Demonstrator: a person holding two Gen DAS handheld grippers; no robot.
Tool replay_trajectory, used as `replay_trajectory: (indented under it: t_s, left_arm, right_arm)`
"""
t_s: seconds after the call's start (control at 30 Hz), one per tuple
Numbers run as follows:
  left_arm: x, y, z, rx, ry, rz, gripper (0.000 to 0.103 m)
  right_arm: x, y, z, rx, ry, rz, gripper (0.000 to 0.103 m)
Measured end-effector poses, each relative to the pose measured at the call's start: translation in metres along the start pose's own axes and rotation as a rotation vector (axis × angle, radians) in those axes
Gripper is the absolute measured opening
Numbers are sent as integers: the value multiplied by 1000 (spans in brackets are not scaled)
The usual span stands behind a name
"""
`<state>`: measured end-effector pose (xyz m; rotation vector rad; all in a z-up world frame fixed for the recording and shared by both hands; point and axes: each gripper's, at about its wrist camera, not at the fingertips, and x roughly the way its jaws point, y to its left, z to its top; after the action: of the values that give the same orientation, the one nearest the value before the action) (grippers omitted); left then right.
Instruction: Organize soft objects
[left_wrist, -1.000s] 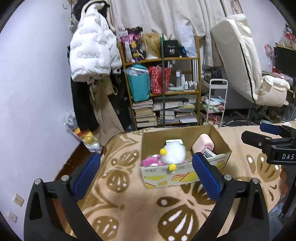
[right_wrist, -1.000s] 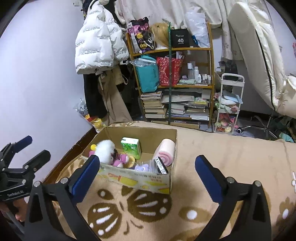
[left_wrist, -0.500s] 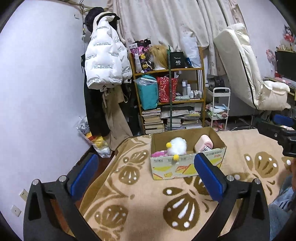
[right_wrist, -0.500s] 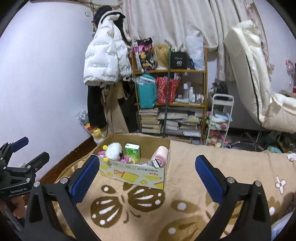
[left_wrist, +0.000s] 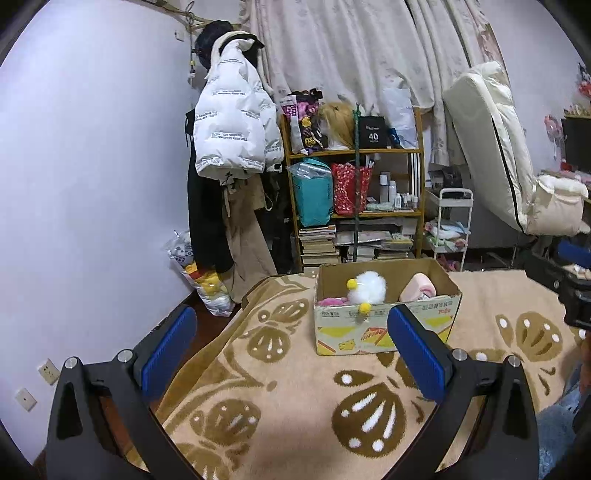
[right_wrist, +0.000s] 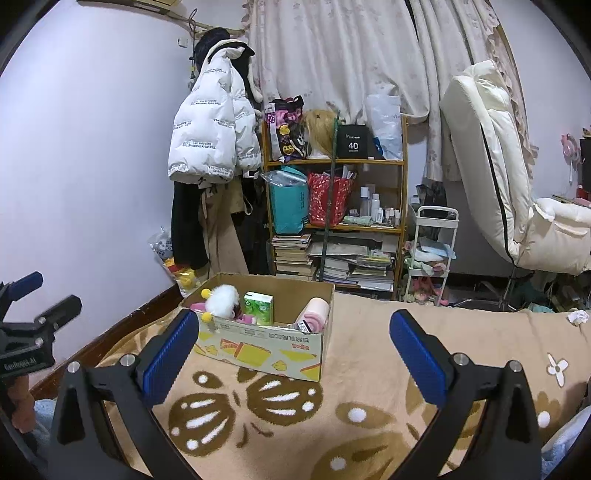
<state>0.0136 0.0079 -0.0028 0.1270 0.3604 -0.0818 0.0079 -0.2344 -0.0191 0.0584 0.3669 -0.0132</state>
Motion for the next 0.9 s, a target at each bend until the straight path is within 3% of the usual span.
replay_trajectory:
  t_s: [0.3,0.9]
  left_arm:
    - [18,7,-10,-49,49,-26,102]
    - [22,-8,-18,14,68,-50,102]
  right_arm:
    - [10,-6,-6,17,9,-16,103]
    - [19,-8,-8,3,11,-46,103]
